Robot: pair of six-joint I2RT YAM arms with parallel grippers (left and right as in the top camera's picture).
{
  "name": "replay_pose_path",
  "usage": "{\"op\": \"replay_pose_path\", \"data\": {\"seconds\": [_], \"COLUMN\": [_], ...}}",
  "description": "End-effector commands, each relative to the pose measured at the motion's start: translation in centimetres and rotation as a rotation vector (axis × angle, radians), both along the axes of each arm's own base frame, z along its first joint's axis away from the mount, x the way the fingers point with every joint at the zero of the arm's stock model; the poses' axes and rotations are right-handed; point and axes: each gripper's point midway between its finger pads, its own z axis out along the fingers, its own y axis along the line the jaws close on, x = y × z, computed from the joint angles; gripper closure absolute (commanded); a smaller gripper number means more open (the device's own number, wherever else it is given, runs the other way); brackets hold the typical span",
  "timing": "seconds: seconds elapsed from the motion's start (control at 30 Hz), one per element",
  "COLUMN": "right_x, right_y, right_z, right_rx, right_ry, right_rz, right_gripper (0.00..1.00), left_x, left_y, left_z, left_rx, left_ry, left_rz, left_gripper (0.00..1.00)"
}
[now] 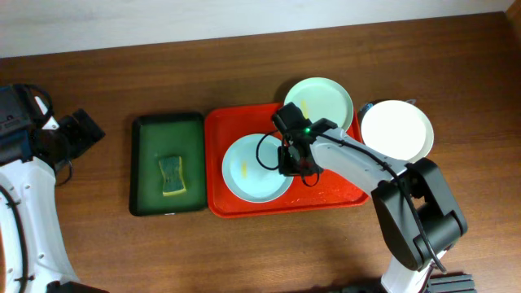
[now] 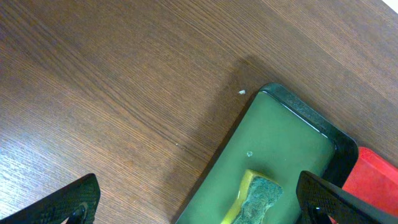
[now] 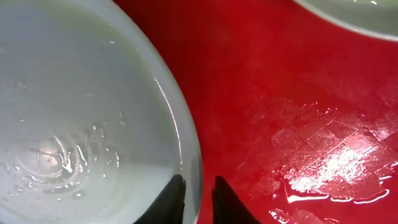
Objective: Clean dirty plates on tray and stack at the side
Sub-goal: 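Hold the pale green plate rim with the right gripper in the tray center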
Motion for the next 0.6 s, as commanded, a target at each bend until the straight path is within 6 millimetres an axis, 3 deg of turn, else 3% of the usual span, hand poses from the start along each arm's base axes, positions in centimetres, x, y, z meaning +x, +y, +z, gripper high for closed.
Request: {"op": "replay_pose_path", "data": {"seconds": [0.0,0.1,0.27,0.57], "right_x": [0.12,0.24,0.2,0.15], "right_y": [-0.42,-0.36,-0.37,-0.41], "right_z": [0.17,0.18,0.16,0.14], "right_rx": [-0.009,-0.006,-0.006,-0.007], "right_ry": [-0.012,-0.018,-0.016,-0.014], "right_rz": [-0.016,-0.016,-0.017,-0.021], "right_gripper": [0.84,0.91,0.96,0.96], "left_x": [0.03,0.03,0.03,0.03], "left_y": [0.1,0.1,0.12,0.1], "left_z": [0.26,0.26,0.26,0.26], "left_rx": [-0.008,-0.008,-0.008,-0.008], "left_ry": [-0.011,-0.011,-0.011,-0.011], "left_rz": [0.011,0.011,0.011,0.011], "left_gripper": [0.01,0.01,0.01,0.01]}}
